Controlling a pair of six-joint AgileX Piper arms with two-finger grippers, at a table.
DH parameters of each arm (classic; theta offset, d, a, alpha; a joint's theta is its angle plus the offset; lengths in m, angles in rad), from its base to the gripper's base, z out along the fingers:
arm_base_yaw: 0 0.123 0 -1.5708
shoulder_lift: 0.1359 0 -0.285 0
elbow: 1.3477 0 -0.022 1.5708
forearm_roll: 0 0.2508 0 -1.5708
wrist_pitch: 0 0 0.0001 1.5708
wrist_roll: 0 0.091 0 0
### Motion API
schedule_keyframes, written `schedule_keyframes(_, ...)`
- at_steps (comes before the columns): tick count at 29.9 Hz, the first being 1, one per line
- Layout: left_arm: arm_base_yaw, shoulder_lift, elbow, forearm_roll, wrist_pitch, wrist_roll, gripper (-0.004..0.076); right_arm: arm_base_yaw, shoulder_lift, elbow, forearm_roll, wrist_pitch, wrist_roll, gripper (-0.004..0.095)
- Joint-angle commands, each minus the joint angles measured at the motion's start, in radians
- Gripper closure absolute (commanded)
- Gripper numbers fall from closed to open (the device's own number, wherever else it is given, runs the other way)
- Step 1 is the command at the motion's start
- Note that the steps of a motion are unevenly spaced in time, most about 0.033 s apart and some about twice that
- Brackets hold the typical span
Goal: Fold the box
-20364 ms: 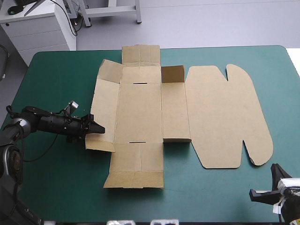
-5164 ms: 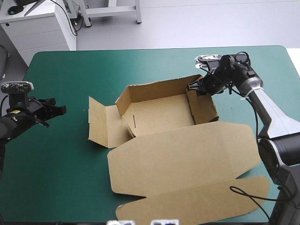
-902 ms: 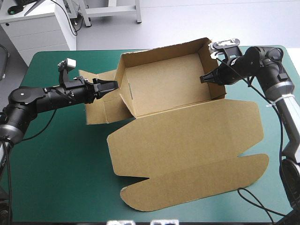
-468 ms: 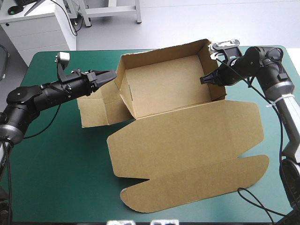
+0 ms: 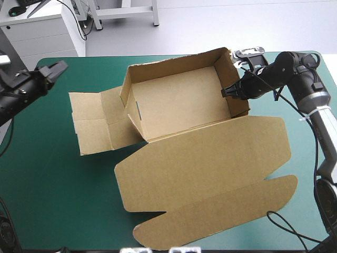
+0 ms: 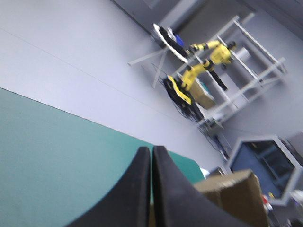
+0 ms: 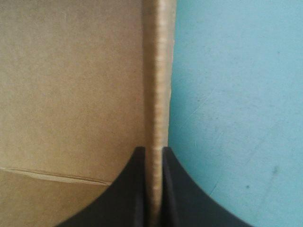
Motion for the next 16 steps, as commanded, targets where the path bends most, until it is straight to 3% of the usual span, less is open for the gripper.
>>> schedule_keyframes(1,0.141,-0.033,-0.033,-0.057,0.045,-0.006,0.0731,0.0,-0.053,-0.032,0.073,-0.012,-0.029,0.0926)
schedule_keyframes(6,0.271,-0.011,-0.033,-0.061,0.045,-0.052,0.0731,-0.002,-0.082,-0.05,0.105,-0.004,-0.067,0.0926)
schedule_keyframes(16,0.242,0.128,-0.033,0.128,0.061,-0.05,0.0731,-0.002,-0.114,-0.207,0.203,0.06,-0.093,0.0927)
